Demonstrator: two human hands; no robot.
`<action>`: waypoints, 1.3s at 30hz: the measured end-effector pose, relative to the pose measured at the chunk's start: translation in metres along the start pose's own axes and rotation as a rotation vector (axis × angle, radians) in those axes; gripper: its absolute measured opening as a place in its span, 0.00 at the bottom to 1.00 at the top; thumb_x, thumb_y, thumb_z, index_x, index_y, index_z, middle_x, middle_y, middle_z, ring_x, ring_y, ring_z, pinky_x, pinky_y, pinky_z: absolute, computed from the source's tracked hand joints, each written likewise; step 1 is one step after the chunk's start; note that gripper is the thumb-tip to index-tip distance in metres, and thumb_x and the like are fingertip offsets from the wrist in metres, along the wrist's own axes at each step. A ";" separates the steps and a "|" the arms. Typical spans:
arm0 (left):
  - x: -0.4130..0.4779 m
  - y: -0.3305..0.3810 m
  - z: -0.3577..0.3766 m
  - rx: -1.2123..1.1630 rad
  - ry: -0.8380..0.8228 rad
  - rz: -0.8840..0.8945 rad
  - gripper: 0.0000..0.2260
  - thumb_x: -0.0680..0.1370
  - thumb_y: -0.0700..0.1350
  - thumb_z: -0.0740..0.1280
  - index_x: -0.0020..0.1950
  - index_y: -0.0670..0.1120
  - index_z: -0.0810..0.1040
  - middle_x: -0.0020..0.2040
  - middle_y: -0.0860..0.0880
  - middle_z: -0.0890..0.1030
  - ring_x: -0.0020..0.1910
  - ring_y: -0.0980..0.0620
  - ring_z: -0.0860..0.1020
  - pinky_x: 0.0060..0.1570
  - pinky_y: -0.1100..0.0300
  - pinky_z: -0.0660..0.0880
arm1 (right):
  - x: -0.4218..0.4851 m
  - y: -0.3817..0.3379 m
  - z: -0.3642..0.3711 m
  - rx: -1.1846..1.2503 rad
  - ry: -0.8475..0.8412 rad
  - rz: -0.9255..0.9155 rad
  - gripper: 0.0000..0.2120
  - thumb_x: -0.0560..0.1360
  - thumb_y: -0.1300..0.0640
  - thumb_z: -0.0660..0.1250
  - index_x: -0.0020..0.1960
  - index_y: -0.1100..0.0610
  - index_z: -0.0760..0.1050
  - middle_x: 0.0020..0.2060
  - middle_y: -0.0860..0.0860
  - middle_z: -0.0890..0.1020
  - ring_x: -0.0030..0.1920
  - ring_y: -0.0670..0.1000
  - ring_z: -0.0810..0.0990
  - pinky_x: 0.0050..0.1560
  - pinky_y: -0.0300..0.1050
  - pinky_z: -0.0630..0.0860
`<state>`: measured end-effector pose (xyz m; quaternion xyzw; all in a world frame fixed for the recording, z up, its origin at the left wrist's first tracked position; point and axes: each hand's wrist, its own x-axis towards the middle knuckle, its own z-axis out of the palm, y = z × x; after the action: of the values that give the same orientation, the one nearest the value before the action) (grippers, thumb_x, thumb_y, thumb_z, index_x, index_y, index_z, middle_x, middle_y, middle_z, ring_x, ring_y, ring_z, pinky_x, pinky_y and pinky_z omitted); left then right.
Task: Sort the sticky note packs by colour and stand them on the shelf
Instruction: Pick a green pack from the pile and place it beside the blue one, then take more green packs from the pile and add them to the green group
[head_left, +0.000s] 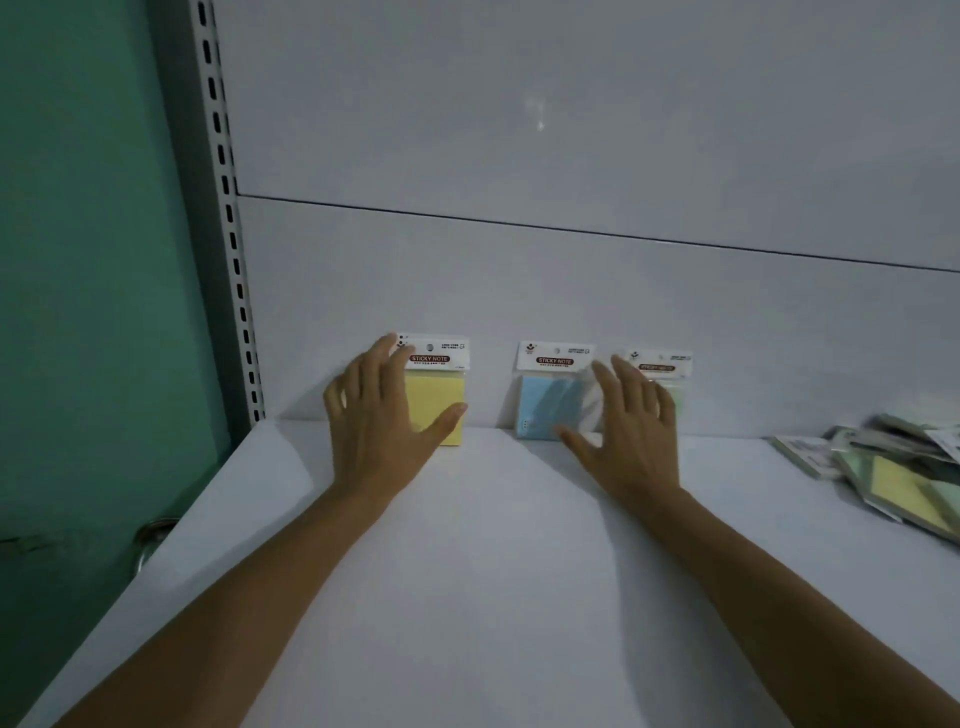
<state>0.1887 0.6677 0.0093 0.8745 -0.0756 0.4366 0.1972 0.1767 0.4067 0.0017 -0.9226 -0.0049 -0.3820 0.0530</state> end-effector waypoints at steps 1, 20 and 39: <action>-0.003 0.010 -0.002 0.004 -0.022 0.068 0.33 0.70 0.67 0.61 0.66 0.47 0.68 0.71 0.47 0.69 0.66 0.46 0.67 0.59 0.47 0.66 | -0.005 -0.003 -0.005 -0.014 -0.014 -0.046 0.38 0.69 0.32 0.56 0.71 0.55 0.62 0.70 0.56 0.69 0.69 0.58 0.68 0.69 0.55 0.60; -0.161 0.396 -0.053 -0.287 -0.539 0.480 0.36 0.77 0.60 0.58 0.77 0.46 0.46 0.78 0.48 0.53 0.76 0.48 0.54 0.72 0.51 0.56 | -0.255 0.225 -0.274 -0.317 -0.211 0.080 0.22 0.76 0.49 0.63 0.68 0.55 0.68 0.65 0.54 0.75 0.64 0.56 0.74 0.61 0.53 0.72; -0.172 0.502 0.027 -0.333 -0.715 0.437 0.23 0.80 0.53 0.59 0.73 0.47 0.63 0.77 0.46 0.56 0.75 0.46 0.55 0.70 0.47 0.60 | -0.293 0.336 -0.302 -0.327 -0.260 0.068 0.20 0.75 0.47 0.64 0.65 0.55 0.72 0.59 0.52 0.79 0.58 0.55 0.78 0.55 0.50 0.75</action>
<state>-0.0493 0.1923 -0.0018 0.8903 -0.3912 0.1200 0.1998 -0.2267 0.0514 -0.0249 -0.9601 0.0814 -0.2535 -0.0857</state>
